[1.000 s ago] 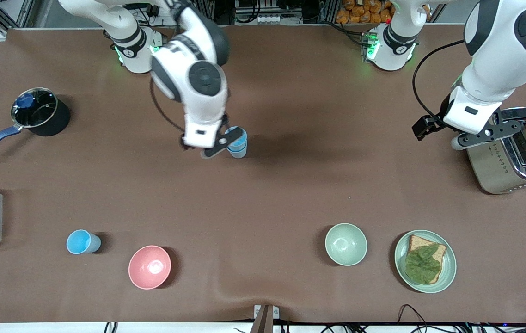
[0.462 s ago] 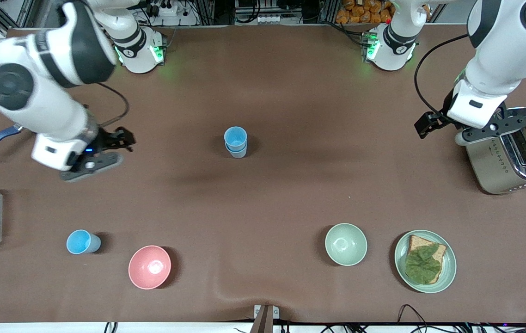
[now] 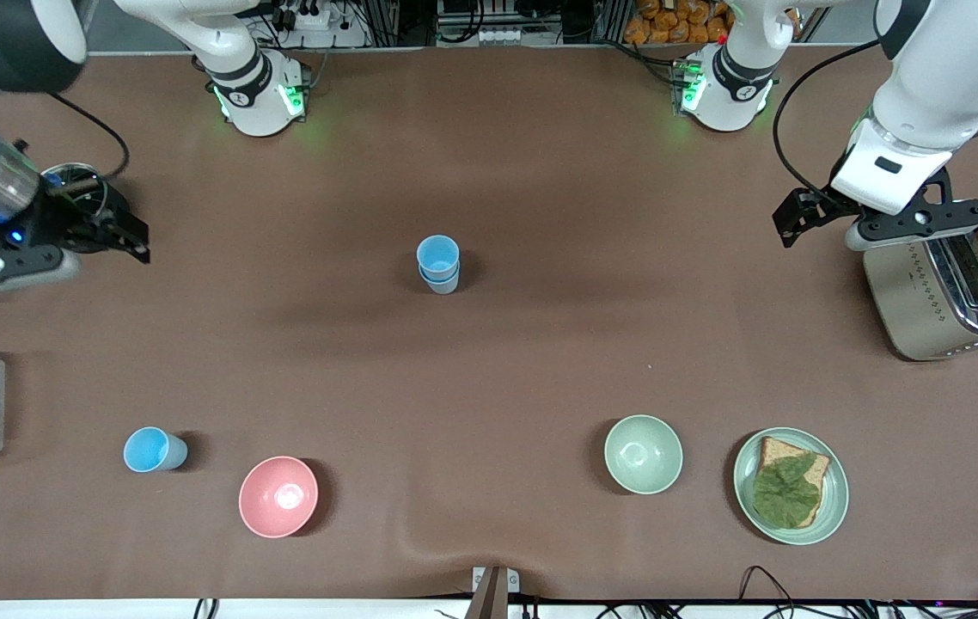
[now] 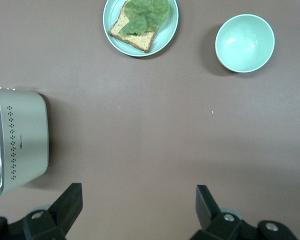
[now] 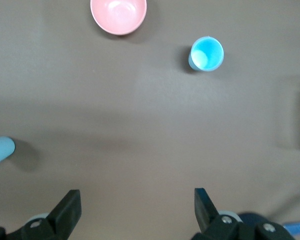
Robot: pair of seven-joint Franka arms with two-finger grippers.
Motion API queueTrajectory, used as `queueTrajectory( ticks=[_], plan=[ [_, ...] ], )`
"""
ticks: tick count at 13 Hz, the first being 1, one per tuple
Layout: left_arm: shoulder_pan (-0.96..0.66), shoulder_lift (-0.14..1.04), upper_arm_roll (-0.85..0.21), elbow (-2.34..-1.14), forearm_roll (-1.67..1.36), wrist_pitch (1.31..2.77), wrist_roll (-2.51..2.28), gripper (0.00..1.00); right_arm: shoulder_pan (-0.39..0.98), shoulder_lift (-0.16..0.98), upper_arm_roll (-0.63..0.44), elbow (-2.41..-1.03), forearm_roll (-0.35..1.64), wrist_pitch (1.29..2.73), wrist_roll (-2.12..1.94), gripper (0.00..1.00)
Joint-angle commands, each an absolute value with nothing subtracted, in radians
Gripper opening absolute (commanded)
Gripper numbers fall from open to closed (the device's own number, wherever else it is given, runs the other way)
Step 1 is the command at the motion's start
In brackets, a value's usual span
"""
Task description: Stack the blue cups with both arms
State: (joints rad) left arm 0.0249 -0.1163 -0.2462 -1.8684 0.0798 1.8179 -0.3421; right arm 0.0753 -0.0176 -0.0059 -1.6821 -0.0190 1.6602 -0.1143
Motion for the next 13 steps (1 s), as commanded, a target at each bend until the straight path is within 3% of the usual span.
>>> queueTrajectory(
  ticks=[1, 6, 10, 13],
  plan=[
    [0.028, -0.091, -0.253, -1.816, 0.057, 1.809, -0.305, 1.00, 0.035, -0.072, -0.005, -1.700, -0.003, 1.586, -0.118, 1.00],
    [-0.006, -0.054, -0.261, -1.705, 0.042, 1.677, -0.299, 1.00, -0.003, -0.072, -0.005, -1.691, 0.003, 1.533, -0.121, 1.00],
    [0.011, -0.057, -0.249, -1.675, 0.040, 1.638, -0.209, 1.00, -0.009, 0.030, -0.006, -1.510, -0.012, 1.456, -0.153, 1.00],
    [0.015, -0.069, -0.218, -1.639, 0.040, 1.615, -0.206, 1.00, -0.008, 0.029, -0.023, -1.477, -0.040, 1.445, -0.149, 1.00]
  ],
)
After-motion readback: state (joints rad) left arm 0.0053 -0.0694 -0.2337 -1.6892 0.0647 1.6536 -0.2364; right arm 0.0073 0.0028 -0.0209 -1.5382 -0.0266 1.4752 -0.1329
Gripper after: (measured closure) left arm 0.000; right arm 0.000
